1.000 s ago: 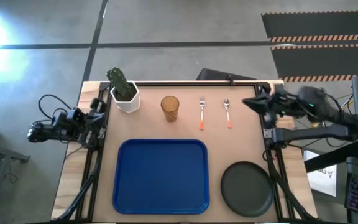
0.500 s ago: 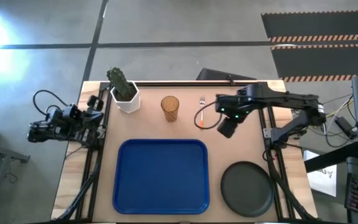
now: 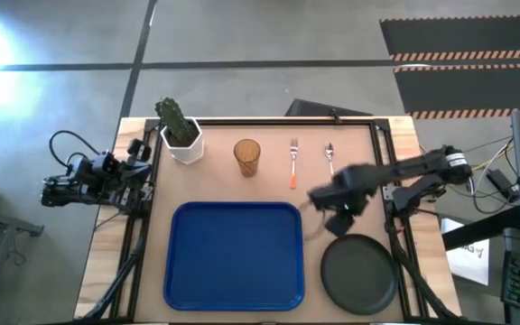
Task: Pick and place plate/cup/fork/spoon on tray
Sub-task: Put the black plate on the blue serving tray
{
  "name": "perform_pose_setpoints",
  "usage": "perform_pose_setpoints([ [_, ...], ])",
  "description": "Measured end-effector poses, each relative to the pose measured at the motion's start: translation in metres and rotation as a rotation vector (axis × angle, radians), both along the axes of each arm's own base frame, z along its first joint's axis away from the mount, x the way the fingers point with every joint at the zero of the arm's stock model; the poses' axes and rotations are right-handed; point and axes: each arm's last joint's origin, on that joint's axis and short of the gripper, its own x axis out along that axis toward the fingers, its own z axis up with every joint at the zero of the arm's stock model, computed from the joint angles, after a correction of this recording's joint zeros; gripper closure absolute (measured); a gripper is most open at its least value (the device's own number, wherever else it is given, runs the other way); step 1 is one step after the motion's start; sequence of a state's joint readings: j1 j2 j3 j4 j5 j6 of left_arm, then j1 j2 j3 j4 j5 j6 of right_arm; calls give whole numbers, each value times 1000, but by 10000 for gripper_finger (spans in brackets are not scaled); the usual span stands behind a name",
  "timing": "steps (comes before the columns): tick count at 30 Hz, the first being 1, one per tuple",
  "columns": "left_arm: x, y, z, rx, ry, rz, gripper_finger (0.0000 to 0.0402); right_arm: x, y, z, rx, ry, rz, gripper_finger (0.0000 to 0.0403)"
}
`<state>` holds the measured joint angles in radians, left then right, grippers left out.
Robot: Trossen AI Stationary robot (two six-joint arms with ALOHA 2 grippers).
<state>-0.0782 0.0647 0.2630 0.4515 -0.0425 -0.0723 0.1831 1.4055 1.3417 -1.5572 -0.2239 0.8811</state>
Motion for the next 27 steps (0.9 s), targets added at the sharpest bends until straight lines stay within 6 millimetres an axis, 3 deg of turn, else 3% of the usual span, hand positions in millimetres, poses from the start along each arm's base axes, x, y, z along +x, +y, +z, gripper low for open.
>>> perform_pose_setpoints([
  [4, 1, 0, 0, 0, 6, 0, 401, -26, 24, -7, -11, 16, -42, 252],
  [8, 2, 0, -2, 1, 27, -1, 401, -35, 41, -29, 11, -73, -85, 252],
  [13, 3, 0, -2, -10, 30, -9, 401, -43, 42, -66, 59, -159, -105, 252],
  [20, 2, 0, -2, -40, 27, -31, 401, -57, 35, -110, 72, -104, -109, 252],
  [27, 2, 0, -2, -51, 26, -18, 401, -60, 33, -119, 72, -91, -53, 252],
])
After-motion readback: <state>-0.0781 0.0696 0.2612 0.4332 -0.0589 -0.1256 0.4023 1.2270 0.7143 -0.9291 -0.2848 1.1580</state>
